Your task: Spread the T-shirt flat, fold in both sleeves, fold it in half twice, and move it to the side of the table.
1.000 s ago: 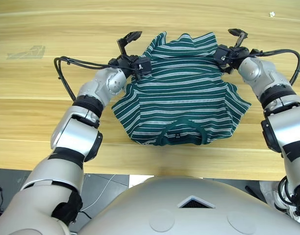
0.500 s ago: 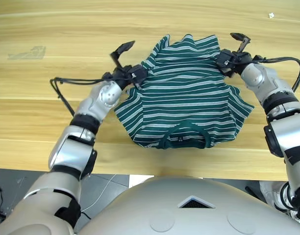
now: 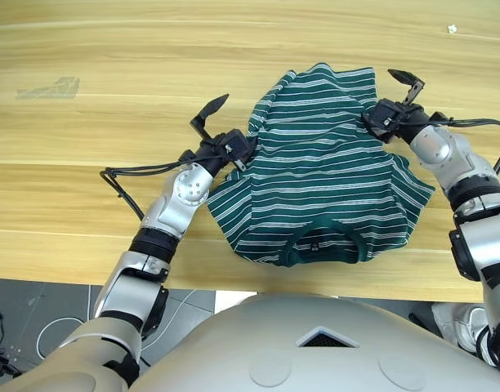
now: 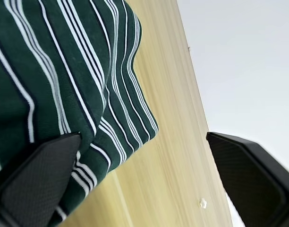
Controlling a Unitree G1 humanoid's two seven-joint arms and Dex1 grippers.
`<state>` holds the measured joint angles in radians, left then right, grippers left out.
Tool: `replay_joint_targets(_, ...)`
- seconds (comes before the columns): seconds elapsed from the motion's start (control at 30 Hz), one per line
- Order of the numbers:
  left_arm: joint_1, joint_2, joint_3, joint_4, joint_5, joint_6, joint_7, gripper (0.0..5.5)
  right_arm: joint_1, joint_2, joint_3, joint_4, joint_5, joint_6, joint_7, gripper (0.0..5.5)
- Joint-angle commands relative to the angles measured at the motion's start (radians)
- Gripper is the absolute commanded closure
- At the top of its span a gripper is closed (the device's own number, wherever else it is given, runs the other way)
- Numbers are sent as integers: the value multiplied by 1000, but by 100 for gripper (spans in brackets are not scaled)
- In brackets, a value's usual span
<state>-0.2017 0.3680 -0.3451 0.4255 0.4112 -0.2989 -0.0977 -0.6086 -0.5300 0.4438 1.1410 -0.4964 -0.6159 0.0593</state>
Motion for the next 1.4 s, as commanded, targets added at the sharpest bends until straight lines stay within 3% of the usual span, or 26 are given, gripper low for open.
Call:
replay_joint_targets(0.03, 94, 33, -6, -92, 27, 50, -41, 10, 211, -21, 80, -58, -46, -19, 161, 58)
replay_joint_targets(0.27, 295, 151, 82, -448, 23, 138, -119, 10, 394, -235, 12, -437, 65, 3, 286, 58)
replay_joint_targets(0.43, 360, 143, 104, -576, 9, 207, -165, 10, 403, -221, -55, -575, 93, 73, 247, 58)
replay_joint_targets(0.73, 261, 99, 71, -557, 29, 224, -193, 10, 355, -115, -180, -640, 369, 144, 431, 58)
replay_joint_targets(1.03, 7, 8, 27, -493, -14, 192, -261, 10, 225, -113, -225, -647, 330, 155, 466, 58)
replay_joint_targets(1.2, -111, -74, 5, -331, -46, 184, -262, 10, 124, -76, -199, -548, 235, 139, 406, 58)
replay_joint_targets(1.4, -187, -100, -90, -80, 59, 101, -212, 10, 76, -45, -154, -413, 111, 120, 307, 58)
